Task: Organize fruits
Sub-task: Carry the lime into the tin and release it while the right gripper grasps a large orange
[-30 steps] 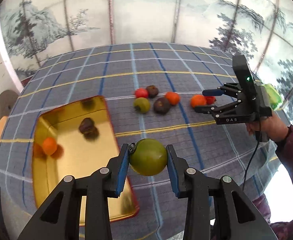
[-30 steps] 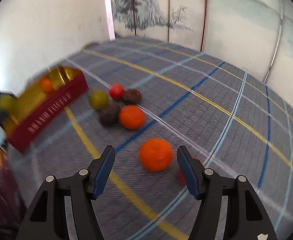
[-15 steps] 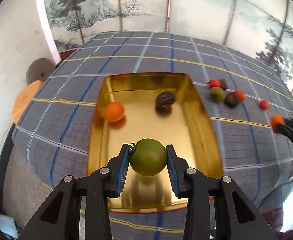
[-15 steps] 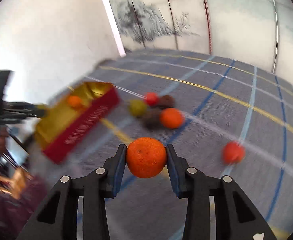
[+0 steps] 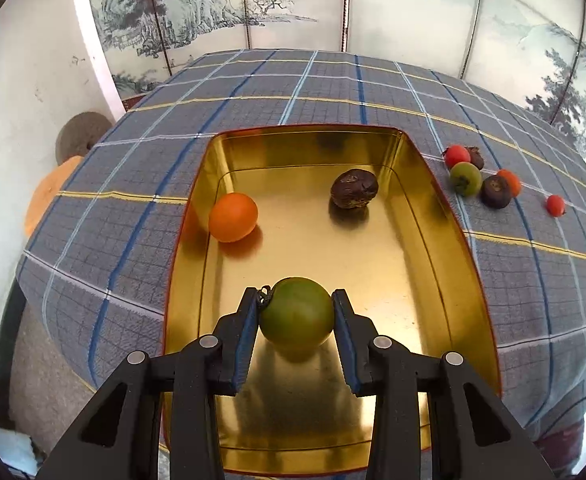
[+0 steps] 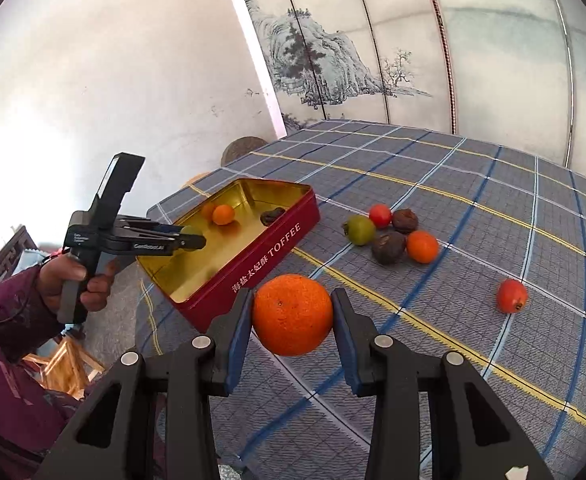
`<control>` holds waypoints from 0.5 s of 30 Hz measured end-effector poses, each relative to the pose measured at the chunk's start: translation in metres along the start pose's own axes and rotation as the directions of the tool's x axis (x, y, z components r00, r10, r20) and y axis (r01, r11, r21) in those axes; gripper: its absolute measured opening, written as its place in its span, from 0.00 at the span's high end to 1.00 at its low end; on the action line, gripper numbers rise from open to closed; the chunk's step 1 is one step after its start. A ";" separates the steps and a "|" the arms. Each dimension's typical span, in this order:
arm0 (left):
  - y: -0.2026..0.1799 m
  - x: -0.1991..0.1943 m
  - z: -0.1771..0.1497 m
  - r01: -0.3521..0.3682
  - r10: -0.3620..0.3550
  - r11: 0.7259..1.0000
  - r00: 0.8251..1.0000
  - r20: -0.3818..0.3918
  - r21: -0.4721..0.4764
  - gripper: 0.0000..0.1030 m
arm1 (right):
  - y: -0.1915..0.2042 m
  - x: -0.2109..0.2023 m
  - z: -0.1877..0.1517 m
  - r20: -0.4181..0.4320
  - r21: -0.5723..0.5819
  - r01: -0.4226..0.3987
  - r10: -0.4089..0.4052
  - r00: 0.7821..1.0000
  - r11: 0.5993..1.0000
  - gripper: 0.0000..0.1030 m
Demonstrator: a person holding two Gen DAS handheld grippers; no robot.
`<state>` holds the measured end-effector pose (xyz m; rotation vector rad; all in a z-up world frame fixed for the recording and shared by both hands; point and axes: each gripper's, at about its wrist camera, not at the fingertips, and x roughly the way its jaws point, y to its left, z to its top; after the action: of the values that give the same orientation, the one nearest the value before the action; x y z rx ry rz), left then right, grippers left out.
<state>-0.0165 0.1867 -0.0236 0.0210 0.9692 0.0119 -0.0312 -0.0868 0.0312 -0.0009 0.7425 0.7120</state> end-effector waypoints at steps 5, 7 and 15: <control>0.007 0.005 -0.002 -0.037 0.037 0.999 0.999 0.004 0.005 0.63 | 0.004 0.001 0.000 -0.004 0.001 -0.006 0.007 1.000 1.000 0.64; 0.010 0.005 -0.004 -0.046 0.046 0.999 0.999 0.006 0.007 0.63 | 0.007 0.002 0.000 -0.008 -0.003 -0.007 0.007 1.000 1.000 0.64; 0.011 0.007 -0.007 -0.080 0.078 0.995 0.996 0.038 0.052 0.62 | 0.022 0.008 0.005 -0.025 -0.025 -0.024 0.023 0.999 0.999 0.64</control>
<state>-0.0178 0.1980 -0.0329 0.1087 0.9318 0.0580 -0.0375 -0.0638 0.0355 -0.0236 0.7585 0.7450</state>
